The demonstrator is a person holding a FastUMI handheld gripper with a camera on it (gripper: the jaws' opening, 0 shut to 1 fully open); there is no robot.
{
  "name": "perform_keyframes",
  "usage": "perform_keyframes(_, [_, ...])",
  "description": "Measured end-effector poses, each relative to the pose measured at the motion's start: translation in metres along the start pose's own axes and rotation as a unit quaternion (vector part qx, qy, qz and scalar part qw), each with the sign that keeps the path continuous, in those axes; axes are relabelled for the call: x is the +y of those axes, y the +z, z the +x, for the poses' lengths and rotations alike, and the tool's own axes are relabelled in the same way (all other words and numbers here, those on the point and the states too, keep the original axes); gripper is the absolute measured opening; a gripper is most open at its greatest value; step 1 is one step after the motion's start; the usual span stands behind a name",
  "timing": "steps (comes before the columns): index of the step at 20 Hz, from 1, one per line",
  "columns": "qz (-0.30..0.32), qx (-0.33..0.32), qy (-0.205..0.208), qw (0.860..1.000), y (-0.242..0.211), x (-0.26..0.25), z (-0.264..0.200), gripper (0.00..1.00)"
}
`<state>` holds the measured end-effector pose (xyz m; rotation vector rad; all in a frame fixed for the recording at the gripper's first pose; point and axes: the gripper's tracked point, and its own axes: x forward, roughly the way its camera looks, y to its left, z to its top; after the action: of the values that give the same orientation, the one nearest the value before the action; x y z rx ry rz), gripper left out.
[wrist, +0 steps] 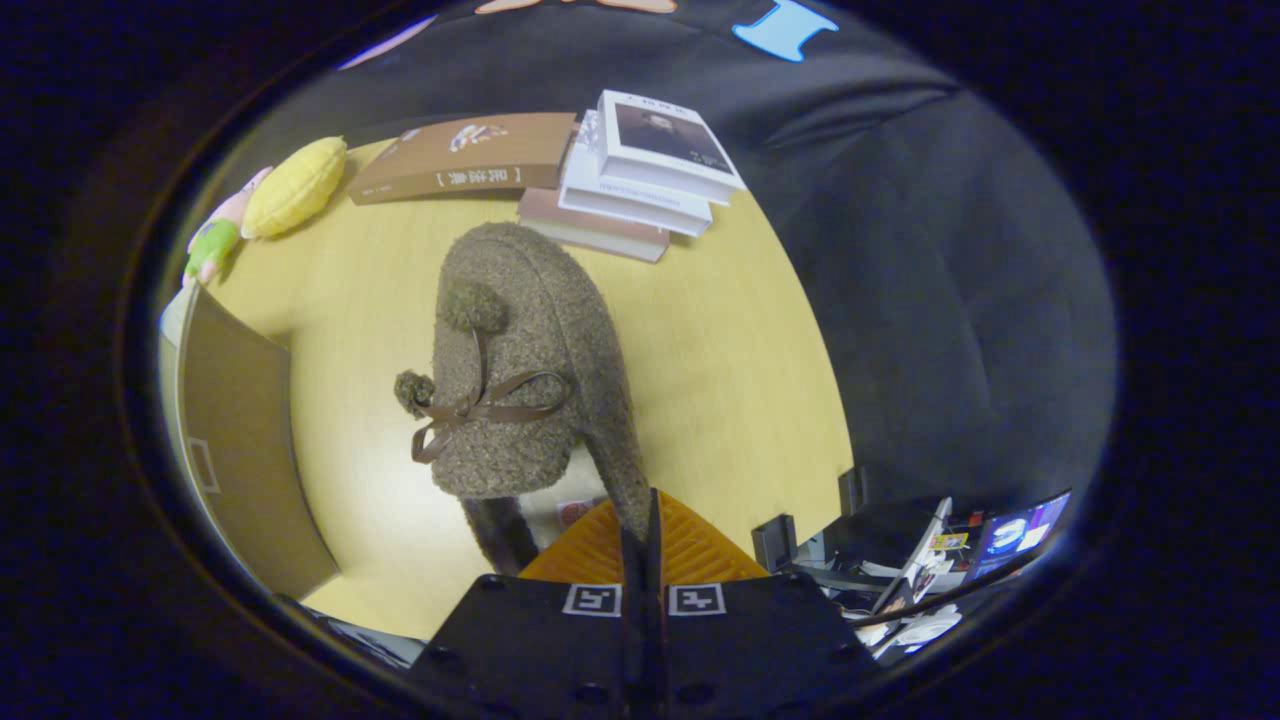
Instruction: Open the storage box then place both shoes into the box .Put the left shoe in first, then the right shoe, with the right side of both shoes facing outward in a uniform manner.
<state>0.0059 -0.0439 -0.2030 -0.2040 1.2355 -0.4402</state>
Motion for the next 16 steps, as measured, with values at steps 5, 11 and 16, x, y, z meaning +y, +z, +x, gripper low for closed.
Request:
perform_keyframes(5, [-0.010,-0.038,-0.007,0.999,0.018,0.034,-0.066,0.03])
perform_keyframes(11, [-0.016,-0.082,0.011,0.996,0.020,0.089,-0.140,0.03])
perform_keyframes(16, [-0.017,-0.107,0.037,0.993,0.026,0.141,-0.182,0.03])
